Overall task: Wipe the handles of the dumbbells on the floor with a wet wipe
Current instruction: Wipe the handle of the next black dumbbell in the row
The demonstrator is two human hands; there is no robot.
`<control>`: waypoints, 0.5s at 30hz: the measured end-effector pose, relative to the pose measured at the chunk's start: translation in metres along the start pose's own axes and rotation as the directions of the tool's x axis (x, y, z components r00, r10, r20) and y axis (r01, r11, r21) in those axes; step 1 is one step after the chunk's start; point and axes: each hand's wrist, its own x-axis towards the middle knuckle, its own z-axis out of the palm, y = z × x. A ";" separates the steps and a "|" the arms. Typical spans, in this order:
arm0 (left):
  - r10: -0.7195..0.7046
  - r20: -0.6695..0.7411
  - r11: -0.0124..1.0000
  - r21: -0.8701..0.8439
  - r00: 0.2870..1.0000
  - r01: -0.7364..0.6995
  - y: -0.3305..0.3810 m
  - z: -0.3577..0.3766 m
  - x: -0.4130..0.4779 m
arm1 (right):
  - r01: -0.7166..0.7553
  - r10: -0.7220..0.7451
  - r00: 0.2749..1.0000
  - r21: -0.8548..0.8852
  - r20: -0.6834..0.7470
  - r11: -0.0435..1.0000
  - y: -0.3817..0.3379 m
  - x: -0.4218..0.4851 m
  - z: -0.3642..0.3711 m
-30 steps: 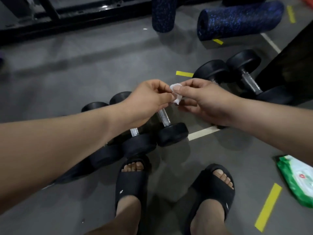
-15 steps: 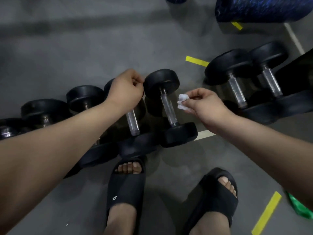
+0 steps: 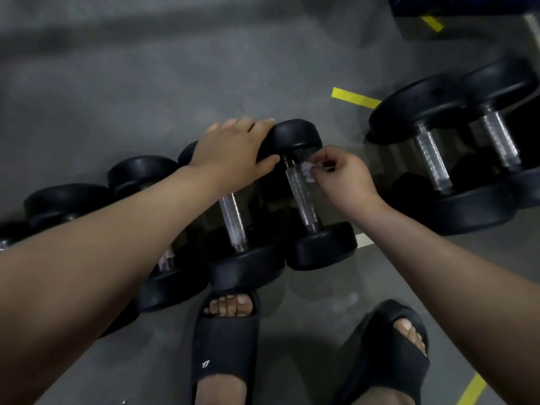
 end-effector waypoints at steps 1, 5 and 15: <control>0.006 -0.009 0.999 0.032 1.000 -0.005 -0.001 0.001 -0.001 | 0.001 -0.001 1.000 -0.006 0.002 1.000 0.001 0.002 0.002; 0.018 -0.041 0.999 0.046 0.999 -0.016 -0.005 0.004 -0.010 | 0.032 -0.032 0.999 -0.026 0.008 0.999 0.004 0.002 0.008; 0.036 -0.093 0.979 0.204 0.995 -0.016 -0.013 0.023 -0.014 | 0.080 -0.075 0.994 -0.058 0.081 0.995 0.021 -0.010 0.009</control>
